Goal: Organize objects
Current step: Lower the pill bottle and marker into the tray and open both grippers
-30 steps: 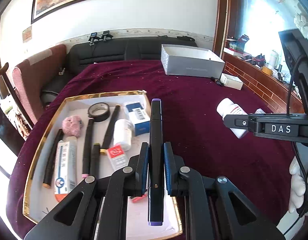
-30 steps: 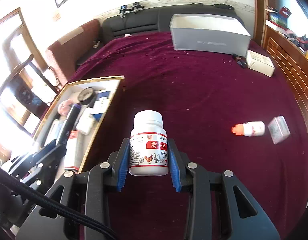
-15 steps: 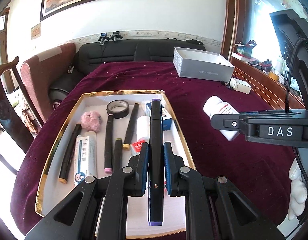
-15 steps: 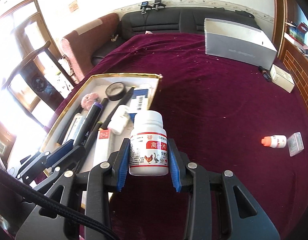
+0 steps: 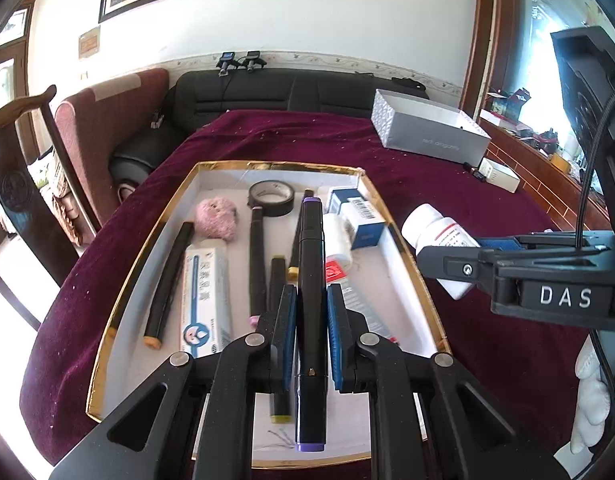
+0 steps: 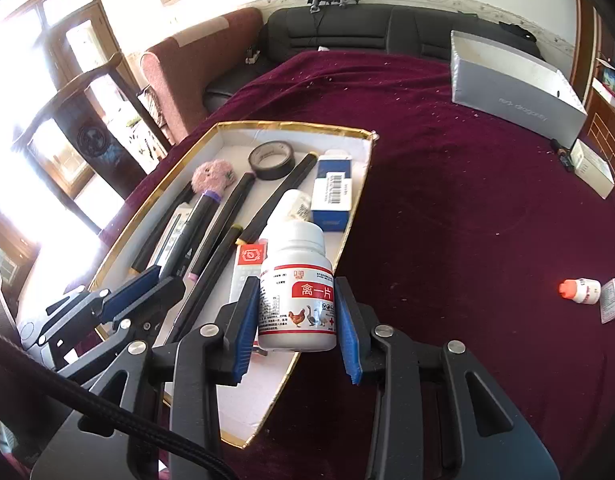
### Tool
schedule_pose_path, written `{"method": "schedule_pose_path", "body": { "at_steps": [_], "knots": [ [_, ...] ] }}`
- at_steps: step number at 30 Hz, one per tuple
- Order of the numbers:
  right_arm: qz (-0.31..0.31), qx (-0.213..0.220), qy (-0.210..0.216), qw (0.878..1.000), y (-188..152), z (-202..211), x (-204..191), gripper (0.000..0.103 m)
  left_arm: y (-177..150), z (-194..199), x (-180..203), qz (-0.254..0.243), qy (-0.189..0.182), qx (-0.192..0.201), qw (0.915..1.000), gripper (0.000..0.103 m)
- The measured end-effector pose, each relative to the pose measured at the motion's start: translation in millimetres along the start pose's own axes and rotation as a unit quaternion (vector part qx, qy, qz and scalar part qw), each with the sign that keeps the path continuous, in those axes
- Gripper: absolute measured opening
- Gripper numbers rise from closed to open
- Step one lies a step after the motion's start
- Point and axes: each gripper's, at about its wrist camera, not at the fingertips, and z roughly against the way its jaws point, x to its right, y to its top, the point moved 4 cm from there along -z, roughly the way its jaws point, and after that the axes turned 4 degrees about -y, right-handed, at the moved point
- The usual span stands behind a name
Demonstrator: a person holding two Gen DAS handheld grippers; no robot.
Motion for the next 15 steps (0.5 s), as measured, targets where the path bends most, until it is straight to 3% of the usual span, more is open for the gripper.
{"method": "schedule_pose_path", "body": {
  "at_steps": [15],
  "knots": [
    [0.015,-0.033,0.014,0.999,-10.8,-28.0,-14.2,0.034,-10.9,-11.7,-19.1,0.018,0.007,-0.025,0.9995,0.012]
  ]
}}
